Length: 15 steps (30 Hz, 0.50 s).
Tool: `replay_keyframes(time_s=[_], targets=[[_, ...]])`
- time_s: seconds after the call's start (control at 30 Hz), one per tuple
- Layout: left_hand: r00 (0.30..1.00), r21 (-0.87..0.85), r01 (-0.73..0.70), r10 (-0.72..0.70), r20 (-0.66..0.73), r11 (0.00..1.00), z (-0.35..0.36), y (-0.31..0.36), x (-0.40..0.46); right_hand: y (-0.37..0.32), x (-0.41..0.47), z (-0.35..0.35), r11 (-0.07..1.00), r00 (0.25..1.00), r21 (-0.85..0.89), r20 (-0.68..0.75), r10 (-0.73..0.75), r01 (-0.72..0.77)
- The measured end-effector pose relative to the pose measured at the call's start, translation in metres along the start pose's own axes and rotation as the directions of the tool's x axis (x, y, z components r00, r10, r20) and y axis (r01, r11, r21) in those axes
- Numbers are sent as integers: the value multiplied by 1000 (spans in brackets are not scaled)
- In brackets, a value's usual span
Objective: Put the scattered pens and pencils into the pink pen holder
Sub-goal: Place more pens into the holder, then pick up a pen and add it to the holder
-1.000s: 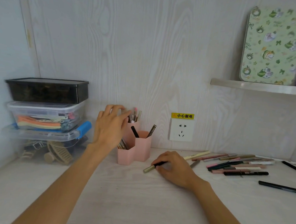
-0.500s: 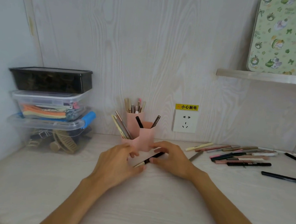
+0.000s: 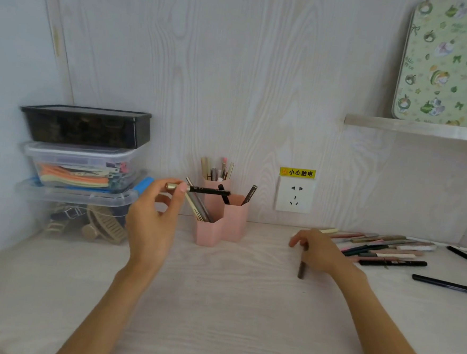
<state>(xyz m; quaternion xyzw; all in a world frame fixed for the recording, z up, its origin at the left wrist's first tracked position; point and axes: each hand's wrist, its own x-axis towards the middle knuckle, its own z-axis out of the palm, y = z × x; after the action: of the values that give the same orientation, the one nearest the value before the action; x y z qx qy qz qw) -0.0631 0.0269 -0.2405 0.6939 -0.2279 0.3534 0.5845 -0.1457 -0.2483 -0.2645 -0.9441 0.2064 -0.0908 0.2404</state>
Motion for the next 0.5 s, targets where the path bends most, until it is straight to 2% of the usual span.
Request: replay_keyframes(time_s=[0.13, 0.3, 0.4, 0.5], targets=[[999, 214, -35, 34, 9, 976, 4, -1, 18, -9, -2, 9, 990, 992, -60, 2, -125, 125], [993, 247, -67, 88, -76, 967, 2, 5, 36, -13, -3, 17, 974, 975, -70, -46, -219, 215], [993, 389, -113, 117, 14, 914, 5, 2, 41, -15, -3, 21, 955, 956, -82, -48, -291, 286], [981, 486, -145, 63, 181, 862, 16, -7, 43, -17, -3, 24, 935, 935, -55, -29, -353, 351]])
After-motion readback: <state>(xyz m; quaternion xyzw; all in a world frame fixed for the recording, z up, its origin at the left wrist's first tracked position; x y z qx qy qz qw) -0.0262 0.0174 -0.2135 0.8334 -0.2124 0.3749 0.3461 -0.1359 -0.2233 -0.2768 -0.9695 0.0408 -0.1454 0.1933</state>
